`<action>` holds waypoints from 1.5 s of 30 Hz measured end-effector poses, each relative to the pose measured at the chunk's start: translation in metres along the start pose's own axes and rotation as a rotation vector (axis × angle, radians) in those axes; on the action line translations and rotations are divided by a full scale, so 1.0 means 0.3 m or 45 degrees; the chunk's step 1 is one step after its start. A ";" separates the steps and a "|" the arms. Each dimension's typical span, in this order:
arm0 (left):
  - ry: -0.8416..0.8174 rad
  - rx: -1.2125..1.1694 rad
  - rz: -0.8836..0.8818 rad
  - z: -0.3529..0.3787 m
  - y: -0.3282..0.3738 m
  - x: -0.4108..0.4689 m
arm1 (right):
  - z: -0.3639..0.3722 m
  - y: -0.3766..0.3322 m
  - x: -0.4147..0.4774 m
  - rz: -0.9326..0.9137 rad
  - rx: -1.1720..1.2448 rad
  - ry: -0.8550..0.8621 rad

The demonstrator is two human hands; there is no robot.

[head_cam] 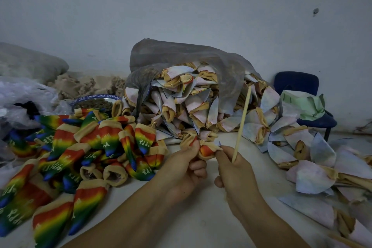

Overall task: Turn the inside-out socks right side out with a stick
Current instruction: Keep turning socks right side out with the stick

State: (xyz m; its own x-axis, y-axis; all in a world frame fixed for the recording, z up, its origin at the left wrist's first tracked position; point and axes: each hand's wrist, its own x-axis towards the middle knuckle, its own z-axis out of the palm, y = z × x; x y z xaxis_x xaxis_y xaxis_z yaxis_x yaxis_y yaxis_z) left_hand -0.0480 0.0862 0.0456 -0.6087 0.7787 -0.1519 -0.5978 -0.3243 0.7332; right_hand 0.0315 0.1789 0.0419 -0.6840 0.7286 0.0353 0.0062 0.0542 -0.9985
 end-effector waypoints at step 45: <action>0.355 0.719 0.556 -0.028 -0.048 -0.004 | -0.029 0.027 0.007 -0.841 -1.034 0.168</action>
State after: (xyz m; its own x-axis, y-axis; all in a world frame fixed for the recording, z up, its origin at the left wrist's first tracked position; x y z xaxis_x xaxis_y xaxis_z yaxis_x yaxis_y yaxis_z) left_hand -0.0431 0.0853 0.0297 -0.8823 0.4543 0.1230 0.0392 -0.1894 0.9811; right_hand 0.0365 0.1866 0.0344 -0.6453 0.4534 0.6149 0.1812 0.8727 -0.4533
